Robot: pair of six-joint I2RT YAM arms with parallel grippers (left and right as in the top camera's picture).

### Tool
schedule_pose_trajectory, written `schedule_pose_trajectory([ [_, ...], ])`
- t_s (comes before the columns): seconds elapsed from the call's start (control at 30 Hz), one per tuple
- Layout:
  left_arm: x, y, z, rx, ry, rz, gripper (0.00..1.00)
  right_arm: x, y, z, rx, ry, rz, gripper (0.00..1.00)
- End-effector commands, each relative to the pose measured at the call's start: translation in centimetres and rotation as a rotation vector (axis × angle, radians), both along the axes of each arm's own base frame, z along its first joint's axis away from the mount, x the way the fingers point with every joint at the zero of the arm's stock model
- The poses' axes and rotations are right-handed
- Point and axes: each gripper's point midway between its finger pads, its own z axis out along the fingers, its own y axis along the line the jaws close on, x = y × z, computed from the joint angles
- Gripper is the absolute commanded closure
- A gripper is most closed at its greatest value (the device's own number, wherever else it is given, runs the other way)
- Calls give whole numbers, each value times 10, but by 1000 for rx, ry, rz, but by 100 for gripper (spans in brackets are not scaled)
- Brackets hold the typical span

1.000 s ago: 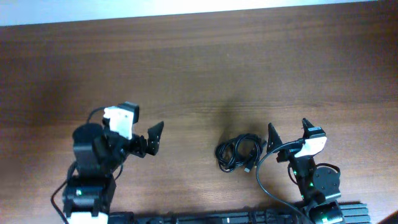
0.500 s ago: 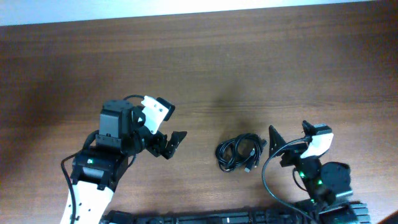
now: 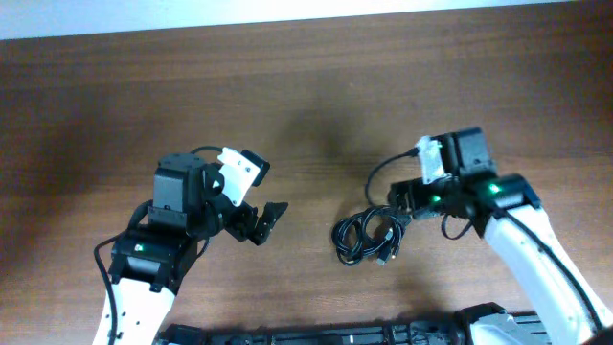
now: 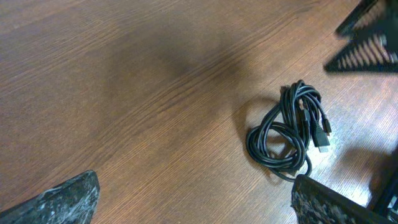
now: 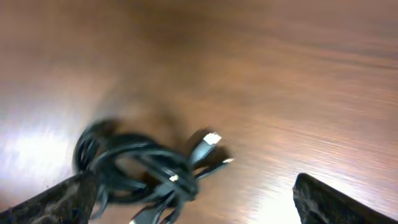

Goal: Untangle cables
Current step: 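Raise the left gripper and move the right gripper toward the black cable bundle, then grasp the black cable bundle with both grippers from either side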

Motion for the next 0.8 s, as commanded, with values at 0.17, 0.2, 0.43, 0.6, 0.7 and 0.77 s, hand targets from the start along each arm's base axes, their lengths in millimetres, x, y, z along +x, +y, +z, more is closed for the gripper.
schedule_pose_trajectory([
  [0.17, 5, -4, 13, -7, -54, -23, 1, -25, 49, 10, 195, -52, 474, 2],
  [0.2, 5, -4, 13, -7, -54, -23, 1, -26, 49, 6, 191, -48, 486, 3],
  [0.43, 6, -4, 14, -9, -60, -23, 1, -21, 43, -46, 151, 61, 470, 4],
  [0.6, 8, -5, 16, -11, -70, -23, 1, -26, 37, -80, 117, 164, 511, 14],
  [0.7, 8, -5, 16, -11, -71, -23, 1, -27, 37, -90, 119, 197, 508, 75],
  [0.77, 8, -5, 16, -11, -71, -22, 1, -26, 37, -89, 119, 193, 508, 91],
])
